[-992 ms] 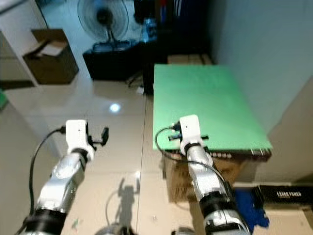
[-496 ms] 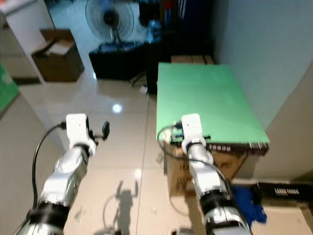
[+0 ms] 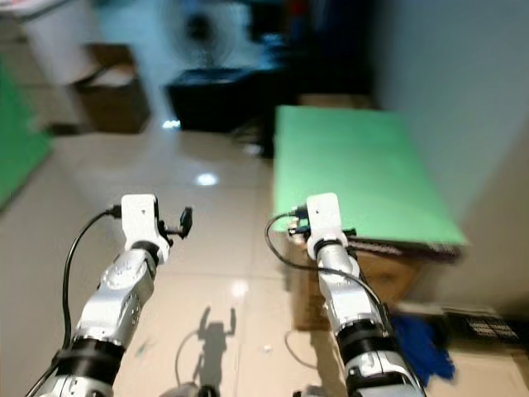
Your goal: Hang keys on a hook
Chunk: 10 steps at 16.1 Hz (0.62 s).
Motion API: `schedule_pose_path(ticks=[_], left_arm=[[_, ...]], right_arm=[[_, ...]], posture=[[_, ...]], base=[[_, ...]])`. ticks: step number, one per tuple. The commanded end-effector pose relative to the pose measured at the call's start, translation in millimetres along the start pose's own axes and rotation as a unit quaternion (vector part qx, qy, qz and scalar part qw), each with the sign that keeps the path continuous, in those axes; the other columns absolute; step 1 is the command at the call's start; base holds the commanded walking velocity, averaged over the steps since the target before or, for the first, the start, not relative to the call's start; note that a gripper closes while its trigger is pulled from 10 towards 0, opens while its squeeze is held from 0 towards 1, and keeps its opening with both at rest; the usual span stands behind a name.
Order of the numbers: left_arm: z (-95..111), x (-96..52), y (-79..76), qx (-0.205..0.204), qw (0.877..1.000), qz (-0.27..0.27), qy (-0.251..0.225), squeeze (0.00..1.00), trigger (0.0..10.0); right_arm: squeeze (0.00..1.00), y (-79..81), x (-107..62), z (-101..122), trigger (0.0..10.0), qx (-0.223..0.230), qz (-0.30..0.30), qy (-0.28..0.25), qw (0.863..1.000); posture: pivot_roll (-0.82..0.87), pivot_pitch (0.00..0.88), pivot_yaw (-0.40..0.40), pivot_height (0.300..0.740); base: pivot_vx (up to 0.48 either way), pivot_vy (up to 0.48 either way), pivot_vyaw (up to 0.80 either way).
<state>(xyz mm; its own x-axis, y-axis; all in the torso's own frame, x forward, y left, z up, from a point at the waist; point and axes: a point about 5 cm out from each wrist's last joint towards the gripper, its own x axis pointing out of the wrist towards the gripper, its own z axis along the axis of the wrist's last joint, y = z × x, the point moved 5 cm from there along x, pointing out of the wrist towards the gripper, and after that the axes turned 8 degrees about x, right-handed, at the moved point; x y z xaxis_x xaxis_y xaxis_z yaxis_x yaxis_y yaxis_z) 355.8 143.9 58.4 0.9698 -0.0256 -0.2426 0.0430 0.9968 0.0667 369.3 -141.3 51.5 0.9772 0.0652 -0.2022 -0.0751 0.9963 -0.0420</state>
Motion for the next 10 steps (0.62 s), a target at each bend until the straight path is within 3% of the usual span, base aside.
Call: schedule_pose_path(ticks=[1, 10], left_arm=[[0.1, 1.0, 1.2, 0.004, 1.000, 0.007, 0.000, 0.00, 10.0], [0.0, 2.1, 2.4, 0.001, 1.000, 0.027, 0.000, 0.00, 10.0]], right_arm=[[0.00, 4.0, 3.6, 6.9, 0.0, 0.007, 0.004, -0.008, 1.000], [0.00, 9.5, 5.7, 1.5, 0.0, -0.007, 0.024, 0.007, 1.000]], posture=[[-0.14, 0.000, 0.061, 0.723], [-0.13, 0.000, 0.042, 0.723]], base=[[0.000, 0.000, 0.80], [0.000, 0.000, 0.80]])
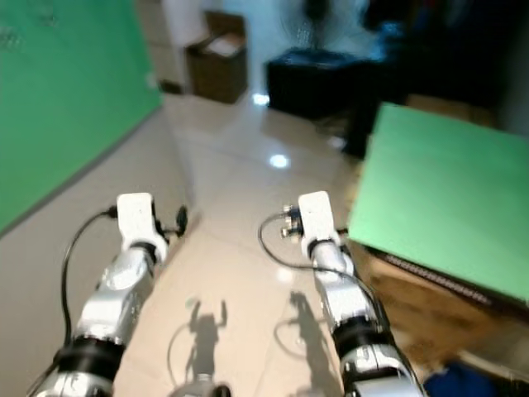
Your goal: Hang keys on a hook
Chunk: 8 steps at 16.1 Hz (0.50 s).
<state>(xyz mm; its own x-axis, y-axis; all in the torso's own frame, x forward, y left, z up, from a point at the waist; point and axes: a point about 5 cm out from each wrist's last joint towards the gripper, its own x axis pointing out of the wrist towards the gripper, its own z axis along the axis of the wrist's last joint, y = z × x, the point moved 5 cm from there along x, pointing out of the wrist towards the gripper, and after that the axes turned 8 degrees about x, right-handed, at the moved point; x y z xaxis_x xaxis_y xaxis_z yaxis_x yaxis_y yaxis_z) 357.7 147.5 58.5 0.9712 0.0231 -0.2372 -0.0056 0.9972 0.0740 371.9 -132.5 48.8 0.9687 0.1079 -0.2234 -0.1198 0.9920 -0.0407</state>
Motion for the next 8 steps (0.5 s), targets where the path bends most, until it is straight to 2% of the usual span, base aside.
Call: schedule_pose_path(ticks=[1, 8], left_arm=[[0.1, 0.4, -2.2, 0.004, 1.000, 0.003, 0.001, 0.00, 10.0], [-4.1, -2.0, -0.1, 0.008, 1.000, 0.014, 0.008, 0.00, 10.0]], right_arm=[[0.00, 1.5, 2.5, 3.8, 0.0, -0.005, 0.006, -0.004, 1.000], [0.00, 2.0, 4.5, 2.8, 0.0, -0.013, 0.013, -0.001, 1.000]], posture=[[-0.13, 0.000, 0.042, 0.723], [-0.12, 0.000, 0.033, 0.723]], base=[[0.000, 0.000, 0.79], [0.000, 0.000, 0.78]])
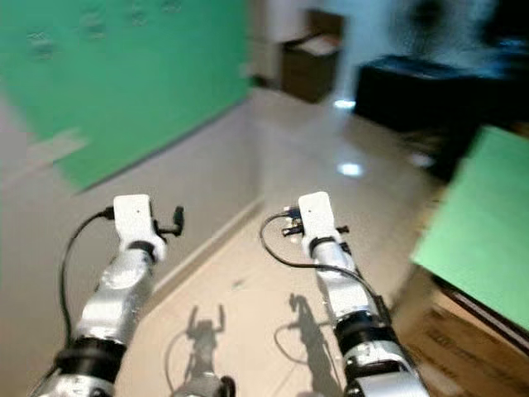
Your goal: Hang keys on a hook
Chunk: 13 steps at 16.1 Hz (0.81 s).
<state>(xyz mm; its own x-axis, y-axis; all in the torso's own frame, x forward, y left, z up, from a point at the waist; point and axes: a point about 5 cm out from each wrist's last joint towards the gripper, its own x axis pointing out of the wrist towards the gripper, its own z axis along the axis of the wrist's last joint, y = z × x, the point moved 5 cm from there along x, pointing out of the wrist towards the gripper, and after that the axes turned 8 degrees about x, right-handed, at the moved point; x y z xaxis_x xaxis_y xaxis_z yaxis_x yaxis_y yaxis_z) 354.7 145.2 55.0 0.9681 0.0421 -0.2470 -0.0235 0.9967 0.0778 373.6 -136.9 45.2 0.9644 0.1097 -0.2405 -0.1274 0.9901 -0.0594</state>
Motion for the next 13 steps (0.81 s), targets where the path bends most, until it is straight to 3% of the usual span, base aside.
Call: schedule_pose_path(ticks=[1, 13], left_arm=[[-0.5, -0.2, 2.8, 0.009, 1.000, 0.006, 0.004, 0.00, 10.0], [-8.3, -4.3, -0.6, 0.020, 1.000, 0.005, 0.020, 0.00, 10.0]], right_arm=[[0.00, 7.0, 2.7, 5.9, 0.0, -0.003, 0.014, -0.009, 1.000], [0.00, 7.1, 1.8, -2.3, 0.0, -0.013, 0.019, 0.000, 1.000]], posture=[[-0.12, 0.000, 0.033, 0.723], [-0.12, 0.000, 0.026, 0.723]], base=[[0.000, 0.000, 0.76], [0.000, 0.000, 0.75]])
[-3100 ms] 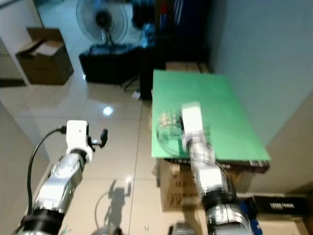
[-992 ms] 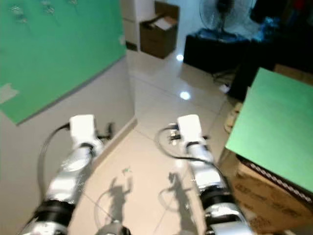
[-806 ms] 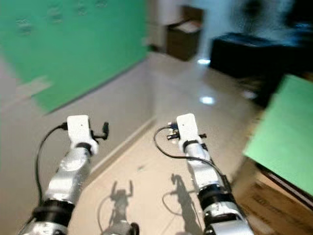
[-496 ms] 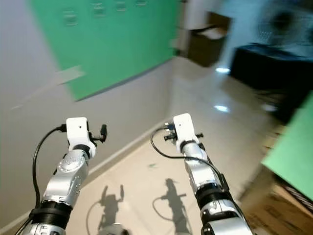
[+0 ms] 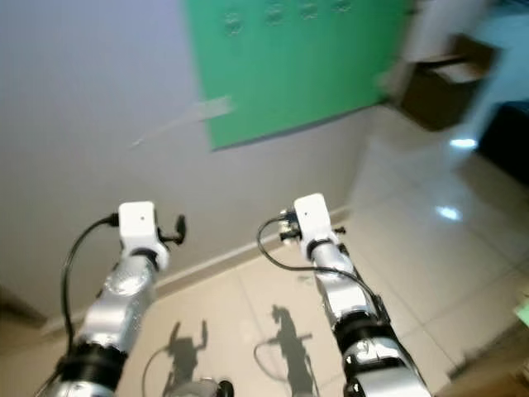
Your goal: Hang keys on a hook
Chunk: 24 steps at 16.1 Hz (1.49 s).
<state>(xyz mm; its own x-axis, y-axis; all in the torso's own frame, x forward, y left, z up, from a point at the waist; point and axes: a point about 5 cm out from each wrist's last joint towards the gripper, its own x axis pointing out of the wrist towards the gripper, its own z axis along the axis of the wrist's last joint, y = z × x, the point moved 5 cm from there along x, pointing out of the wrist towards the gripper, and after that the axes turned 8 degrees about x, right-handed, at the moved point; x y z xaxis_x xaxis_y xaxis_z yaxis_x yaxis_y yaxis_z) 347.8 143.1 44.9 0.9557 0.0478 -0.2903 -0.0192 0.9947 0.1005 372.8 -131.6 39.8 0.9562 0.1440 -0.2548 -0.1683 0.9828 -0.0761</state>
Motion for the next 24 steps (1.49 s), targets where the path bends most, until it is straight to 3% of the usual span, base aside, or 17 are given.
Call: schedule_pose_path(ticks=[1, 4, 9, 21, 23, 24], left_arm=[[3, 0.0, 1.4, 0.010, 1.000, 0.003, -0.002, 0.00, 10.0], [2, 0.6, -0.8, 0.025, 1.000, 0.000, 0.000, 0.00, 10.0], [3, 0.5, -6.0, 0.036, 0.999, -0.009, -0.001, 0.00, 10.0], [1, 3.2, -4.3, 0.053, 0.999, -0.004, 0.006, 0.00, 10.0], [8, -0.2, -1.6, 0.016, 1.000, -0.019, -0.015, 0.00, 10.0], [13, -5.3, 11.5, -0.032, 0.999, -0.015, -0.036, 0.00, 10.0]], right_arm=[[0.00, 0.2, 0.7, 2, 0.0, 0.000, -0.001, -0.004, 1.000], [0.00, -4.0, 1.1, -1, 0.0, -0.002, -0.013, 0.001, 1.000], [0.00, 1.1, 1.2, 3, 0.0, -0.015, -0.001, -0.012, 1.000], [0.00, 8.3, -4.2, -5, 0.0, -0.016, 0.010, -0.014, 1.000], [0.00, -2.3, -7.1, -4, 0.0, 0.006, -0.014, -0.023, 1.000], [0.00, -14.4, -14.6, -2, 0.0, 0.029, -0.038, -0.038, 0.998]], posture=[[-0.12, 0.000, 0.026, 0.723], [-0.12, 0.000, 0.029, 0.723], [-0.12, 0.000, 0.027, 0.723], [-0.14, 0.000, 0.037, 0.723], [-0.13, 0.000, 0.032, 0.723], [-0.13, 0.000, 0.031, 0.723]], base=[[0.000, 0.000, 0.74], [0.000, 0.000, 0.72], [0.000, 0.000, 0.00], [0.356, 0.299, 0.00], [0.429, 0.000, 0.00], [0.428, 0.000, 0.00]])
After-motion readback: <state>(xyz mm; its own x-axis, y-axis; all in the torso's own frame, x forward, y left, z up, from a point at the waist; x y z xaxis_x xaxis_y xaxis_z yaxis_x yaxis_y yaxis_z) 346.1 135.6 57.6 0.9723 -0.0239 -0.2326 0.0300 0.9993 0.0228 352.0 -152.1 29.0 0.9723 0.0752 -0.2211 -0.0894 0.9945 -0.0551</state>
